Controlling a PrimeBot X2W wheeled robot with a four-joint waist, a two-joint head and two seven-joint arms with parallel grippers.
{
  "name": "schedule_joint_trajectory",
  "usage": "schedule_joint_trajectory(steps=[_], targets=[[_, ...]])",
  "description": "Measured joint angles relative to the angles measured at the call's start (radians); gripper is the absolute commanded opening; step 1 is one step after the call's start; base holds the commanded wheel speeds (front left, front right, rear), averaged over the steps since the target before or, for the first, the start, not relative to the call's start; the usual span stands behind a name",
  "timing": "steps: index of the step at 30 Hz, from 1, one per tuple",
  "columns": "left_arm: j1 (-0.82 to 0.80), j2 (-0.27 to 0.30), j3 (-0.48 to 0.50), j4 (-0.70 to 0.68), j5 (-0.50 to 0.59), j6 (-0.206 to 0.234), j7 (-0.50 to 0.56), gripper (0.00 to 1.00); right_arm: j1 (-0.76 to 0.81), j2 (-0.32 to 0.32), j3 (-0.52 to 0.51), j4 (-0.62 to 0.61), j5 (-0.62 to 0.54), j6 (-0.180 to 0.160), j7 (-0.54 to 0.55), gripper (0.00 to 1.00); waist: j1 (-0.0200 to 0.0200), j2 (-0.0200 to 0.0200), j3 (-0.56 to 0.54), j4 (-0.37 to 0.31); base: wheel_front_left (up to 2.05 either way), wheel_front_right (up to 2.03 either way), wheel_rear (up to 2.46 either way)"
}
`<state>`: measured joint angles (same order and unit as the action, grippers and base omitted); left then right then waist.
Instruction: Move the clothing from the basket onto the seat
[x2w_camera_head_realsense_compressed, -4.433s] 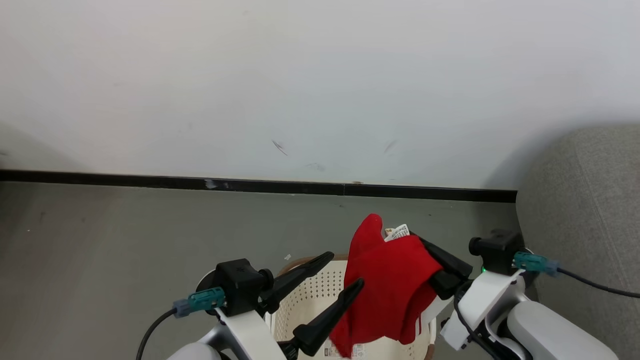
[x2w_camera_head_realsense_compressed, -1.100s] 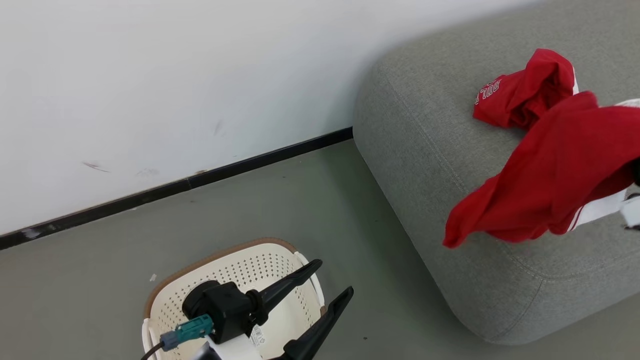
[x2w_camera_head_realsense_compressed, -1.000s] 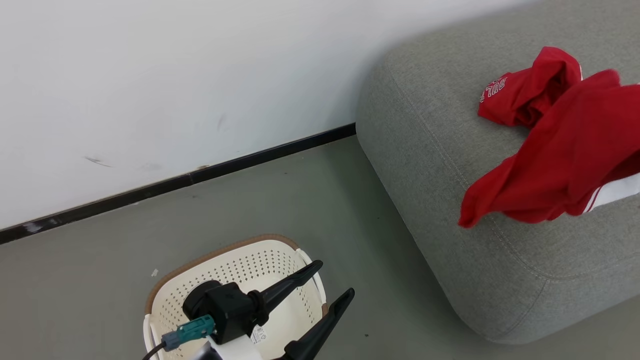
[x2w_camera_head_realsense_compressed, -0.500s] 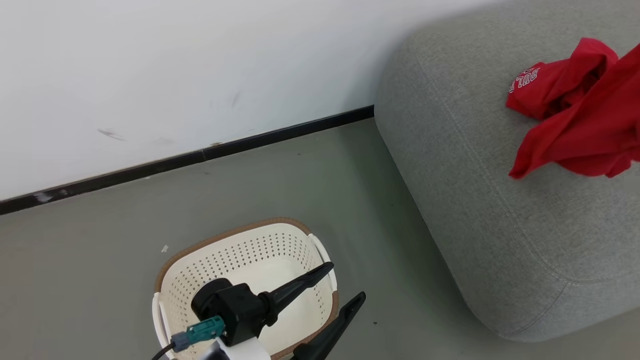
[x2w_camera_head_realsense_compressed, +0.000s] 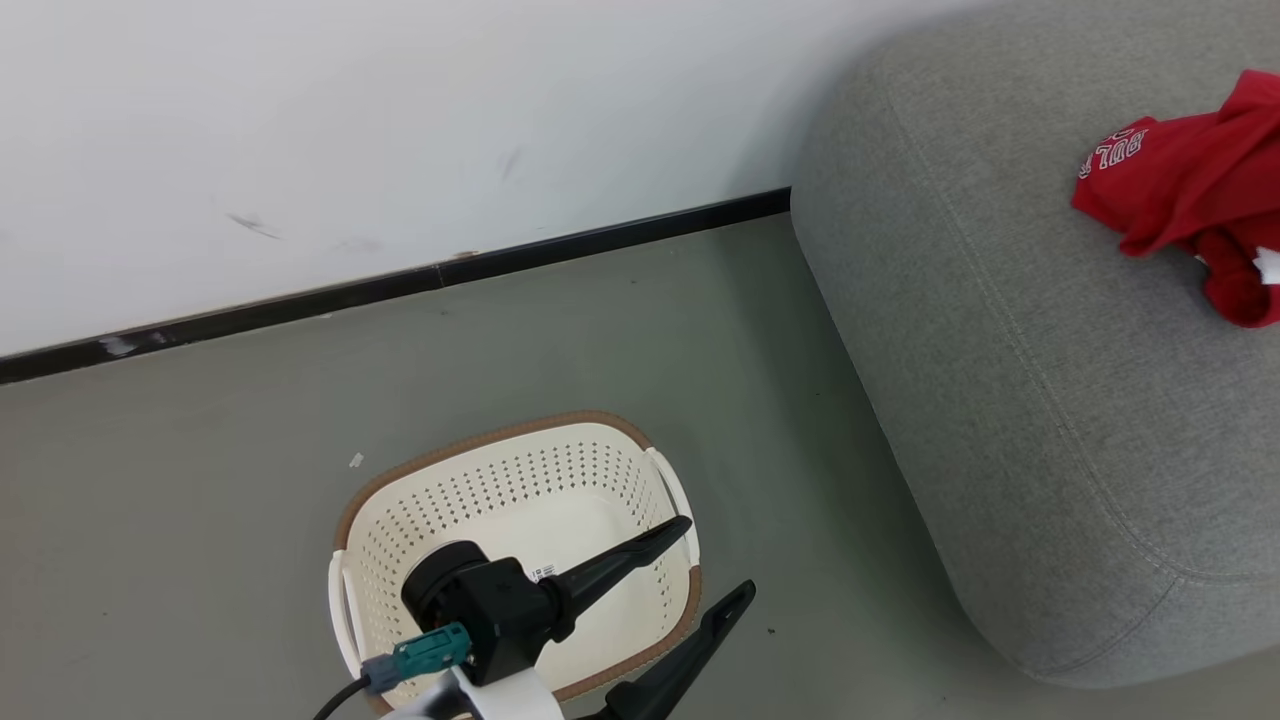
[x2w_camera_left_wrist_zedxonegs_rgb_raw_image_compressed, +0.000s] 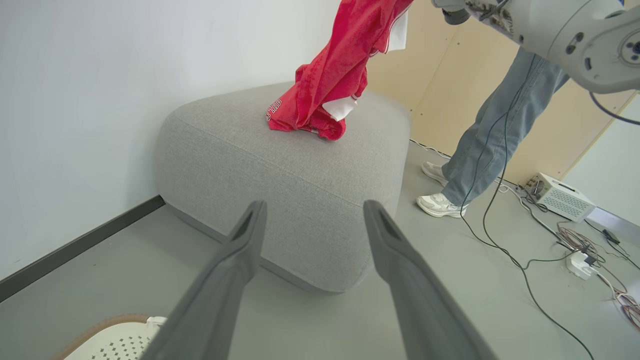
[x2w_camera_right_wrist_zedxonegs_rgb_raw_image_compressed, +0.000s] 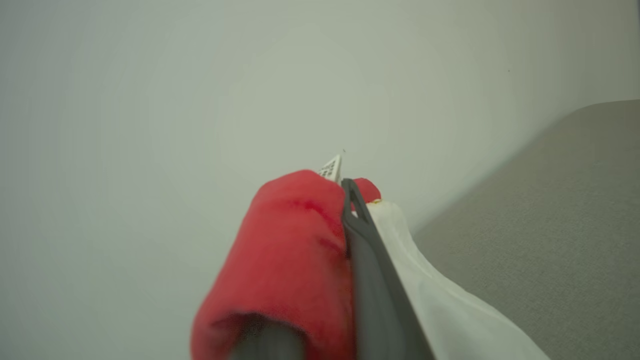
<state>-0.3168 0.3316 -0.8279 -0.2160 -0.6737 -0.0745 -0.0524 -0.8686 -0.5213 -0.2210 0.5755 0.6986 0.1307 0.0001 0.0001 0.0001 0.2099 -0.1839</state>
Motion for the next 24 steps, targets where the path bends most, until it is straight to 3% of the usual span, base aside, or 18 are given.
schedule_joint_trajectory(steps=[24], targets=[[-0.021, 0.002, -0.011, -0.012, 0.000, 0.002, 0.053, 1.00, -0.123, 0.034, -0.183, 0.270, 0.007, 0.000, 0.022, 0.00, 0.0000, 0.0000, 0.111, 0.022, 0.00, 0.00, 0.00]])
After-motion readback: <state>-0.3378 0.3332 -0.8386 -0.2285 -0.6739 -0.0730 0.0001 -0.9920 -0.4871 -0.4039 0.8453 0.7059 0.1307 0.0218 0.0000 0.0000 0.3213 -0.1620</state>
